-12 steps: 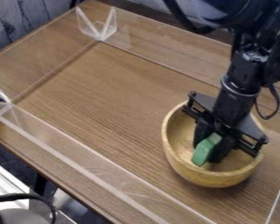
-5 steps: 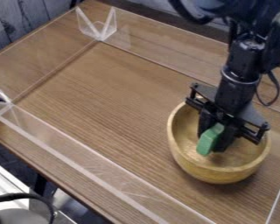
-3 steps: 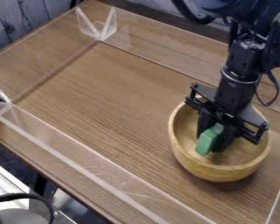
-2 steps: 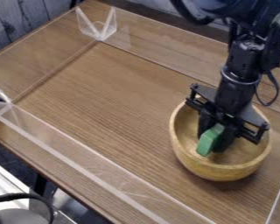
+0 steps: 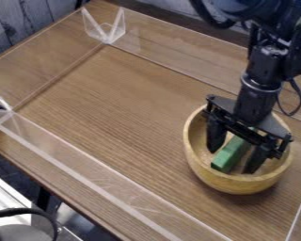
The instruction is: Put the green block in the brown bowl
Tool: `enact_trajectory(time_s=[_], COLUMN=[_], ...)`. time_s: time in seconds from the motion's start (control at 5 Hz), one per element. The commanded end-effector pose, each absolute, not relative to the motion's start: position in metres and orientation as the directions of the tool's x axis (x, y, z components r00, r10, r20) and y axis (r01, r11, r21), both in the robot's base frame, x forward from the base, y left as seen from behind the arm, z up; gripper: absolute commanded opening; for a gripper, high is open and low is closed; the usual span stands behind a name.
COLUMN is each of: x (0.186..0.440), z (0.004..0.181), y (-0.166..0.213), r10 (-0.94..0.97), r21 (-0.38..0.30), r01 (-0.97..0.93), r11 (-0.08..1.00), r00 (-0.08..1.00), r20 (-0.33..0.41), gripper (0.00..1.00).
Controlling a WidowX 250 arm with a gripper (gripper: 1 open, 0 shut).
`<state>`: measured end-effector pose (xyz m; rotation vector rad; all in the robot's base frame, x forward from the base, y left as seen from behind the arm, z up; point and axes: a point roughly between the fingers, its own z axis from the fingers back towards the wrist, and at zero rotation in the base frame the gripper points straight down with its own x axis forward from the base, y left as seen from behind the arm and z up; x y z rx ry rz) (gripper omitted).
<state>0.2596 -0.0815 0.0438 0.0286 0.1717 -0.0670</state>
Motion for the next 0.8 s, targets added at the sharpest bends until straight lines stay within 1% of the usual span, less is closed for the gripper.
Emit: enact_trajectory(time_s=[0.0,0.2,0.4,0.6], x=[0.274,0.272,0.272,0.277], z=[0.073,0.086,0.104,0.105], y=[-0.079,-0.071,-0.057,-0.048], r10=[-0.017,0.032,0.092,0.126], r21=[-0.005,-0.006,-0.015,-0.032], r01=[0.016,-0.033,-0.092,-0.126], r11=[1.000,0.999,0.996,0.991], r00=[0.994,0.998,0.996,0.992], r20=[-0.104,-0.063,-0.019,0.004], gripper=[1.00,1.00,1.00,1.00])
